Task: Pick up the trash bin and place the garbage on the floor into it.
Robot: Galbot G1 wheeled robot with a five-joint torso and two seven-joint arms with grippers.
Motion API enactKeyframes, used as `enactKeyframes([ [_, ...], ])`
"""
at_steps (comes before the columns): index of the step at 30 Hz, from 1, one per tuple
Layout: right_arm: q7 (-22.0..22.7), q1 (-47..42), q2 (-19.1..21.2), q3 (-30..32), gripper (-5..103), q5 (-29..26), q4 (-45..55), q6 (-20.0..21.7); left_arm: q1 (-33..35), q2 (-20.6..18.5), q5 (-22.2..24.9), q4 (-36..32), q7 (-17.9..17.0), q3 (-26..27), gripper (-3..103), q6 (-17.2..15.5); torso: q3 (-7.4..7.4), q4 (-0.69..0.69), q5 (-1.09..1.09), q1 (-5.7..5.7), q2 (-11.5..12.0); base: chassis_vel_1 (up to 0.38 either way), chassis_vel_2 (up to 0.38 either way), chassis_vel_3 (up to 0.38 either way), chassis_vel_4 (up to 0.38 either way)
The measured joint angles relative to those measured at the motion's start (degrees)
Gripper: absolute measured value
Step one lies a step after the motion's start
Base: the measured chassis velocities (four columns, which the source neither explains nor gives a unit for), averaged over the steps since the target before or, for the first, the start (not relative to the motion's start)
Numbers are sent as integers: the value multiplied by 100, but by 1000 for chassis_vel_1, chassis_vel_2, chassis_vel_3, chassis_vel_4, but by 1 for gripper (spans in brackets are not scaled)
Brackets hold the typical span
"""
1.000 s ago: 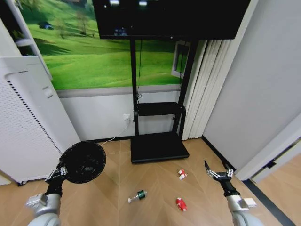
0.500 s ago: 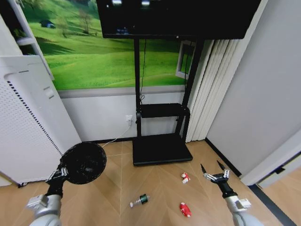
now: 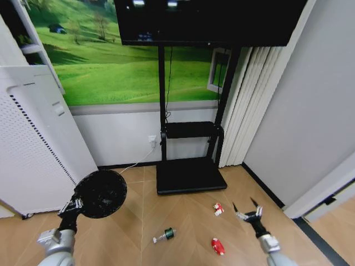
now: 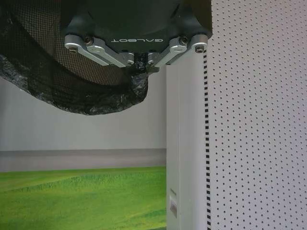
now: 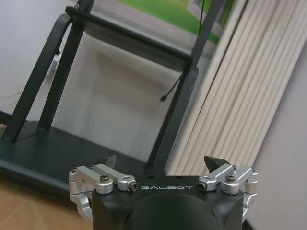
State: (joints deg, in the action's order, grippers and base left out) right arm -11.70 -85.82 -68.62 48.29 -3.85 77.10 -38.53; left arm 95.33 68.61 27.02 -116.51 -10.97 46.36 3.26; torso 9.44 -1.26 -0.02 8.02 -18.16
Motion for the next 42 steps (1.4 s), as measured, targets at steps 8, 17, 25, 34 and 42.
enactKeyframes([
  [8, 189, -470, -153, -307, 100, -309, -59, 493, -9, -44, -7, 78, 1, 38, 7, 4, -1, -4, 1, 0, 0, 0, 0, 0, 0],
  [17, 89, -717, 11, -105, 100, -14, -58, 877, -130, -180, 174, -23, -85, -16, 7, -172, -1, -2, 1, -1, 0, 0, 0, 0, 0],
  [25, 88, -670, 13, -97, 100, 468, -835, 384, -274, -605, 695, -281, -214, 225, 7, -515, -1, -2, 3, -1, 0, 0, 0, 0, 0],
  [34, -303, -1104, -72, 16, 100, 790, -813, 634, -318, -686, 834, -515, -218, 274, 7, -524, -1, -3, 3, -1, 0, 0, 0, 0, 0],
  [42, -484, -1359, -150, 85, 100, 915, -703, 955, -295, -591, 735, -524, -176, 263, 7, -397, 0, -2, 0, -1, 0, 0, 0, 0, 0],
])
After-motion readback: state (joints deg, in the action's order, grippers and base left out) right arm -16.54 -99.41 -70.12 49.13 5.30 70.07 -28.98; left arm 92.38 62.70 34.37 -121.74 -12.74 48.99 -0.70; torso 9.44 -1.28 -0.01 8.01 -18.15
